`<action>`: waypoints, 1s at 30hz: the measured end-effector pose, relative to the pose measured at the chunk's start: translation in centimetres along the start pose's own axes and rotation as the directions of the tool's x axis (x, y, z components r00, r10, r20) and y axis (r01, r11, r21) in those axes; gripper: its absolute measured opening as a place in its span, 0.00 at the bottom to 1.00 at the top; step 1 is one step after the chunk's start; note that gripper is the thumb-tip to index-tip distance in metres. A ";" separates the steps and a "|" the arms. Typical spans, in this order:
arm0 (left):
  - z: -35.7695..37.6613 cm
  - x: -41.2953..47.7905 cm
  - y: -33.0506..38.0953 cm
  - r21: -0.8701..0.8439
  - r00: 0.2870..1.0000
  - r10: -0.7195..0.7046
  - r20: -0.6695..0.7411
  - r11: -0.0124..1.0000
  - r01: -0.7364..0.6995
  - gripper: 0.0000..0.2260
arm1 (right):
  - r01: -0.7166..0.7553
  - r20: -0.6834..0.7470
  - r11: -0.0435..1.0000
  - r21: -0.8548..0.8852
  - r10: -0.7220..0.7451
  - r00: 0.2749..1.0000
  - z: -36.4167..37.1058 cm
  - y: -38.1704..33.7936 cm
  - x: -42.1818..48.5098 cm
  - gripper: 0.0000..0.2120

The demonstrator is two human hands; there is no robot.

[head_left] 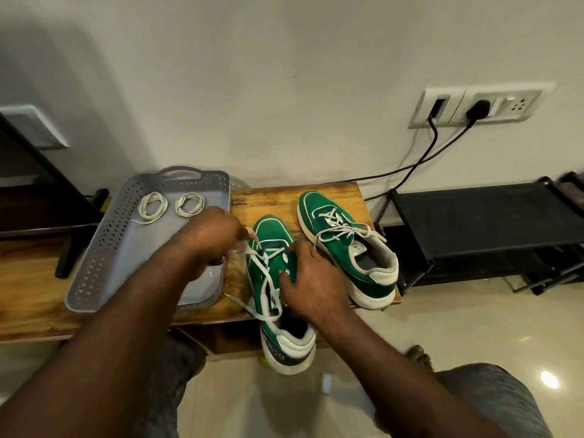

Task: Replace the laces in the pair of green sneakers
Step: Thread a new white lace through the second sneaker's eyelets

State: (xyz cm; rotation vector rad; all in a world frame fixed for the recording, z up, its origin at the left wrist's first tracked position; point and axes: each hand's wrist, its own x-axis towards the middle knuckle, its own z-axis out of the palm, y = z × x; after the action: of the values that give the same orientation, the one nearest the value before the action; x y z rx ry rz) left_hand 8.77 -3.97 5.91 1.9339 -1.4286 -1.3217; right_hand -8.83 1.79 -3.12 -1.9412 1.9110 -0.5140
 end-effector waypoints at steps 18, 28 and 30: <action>-1.0 -1.5 0.0 -0.291 0.753 0.607 -0.254 0.694 -0.658 0.08 | 0.095 -0.121 0.985 0.143 -0.078 0.990 0.5 0.6 1.2 0.22; 1.4 0.3 2.6 0.458 0.561 0.817 -0.132 0.552 -0.696 0.16 | -0.026 -0.026 0.459 0.888 0.106 0.994 -1.3 -2.1 2.8 0.06; 0.8 1.5 2.2 0.504 0.648 0.690 -0.324 0.705 -0.499 0.21 | -0.065 -0.013 0.369 0.927 0.205 0.979 -1.6 -1.5 2.7 0.08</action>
State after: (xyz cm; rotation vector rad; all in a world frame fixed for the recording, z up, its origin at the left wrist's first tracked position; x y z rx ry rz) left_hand 7.01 -6.04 6.52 1.5656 -1.8890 -0.2144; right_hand -8.27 -0.90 -0.94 -0.9621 1.2677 -1.3391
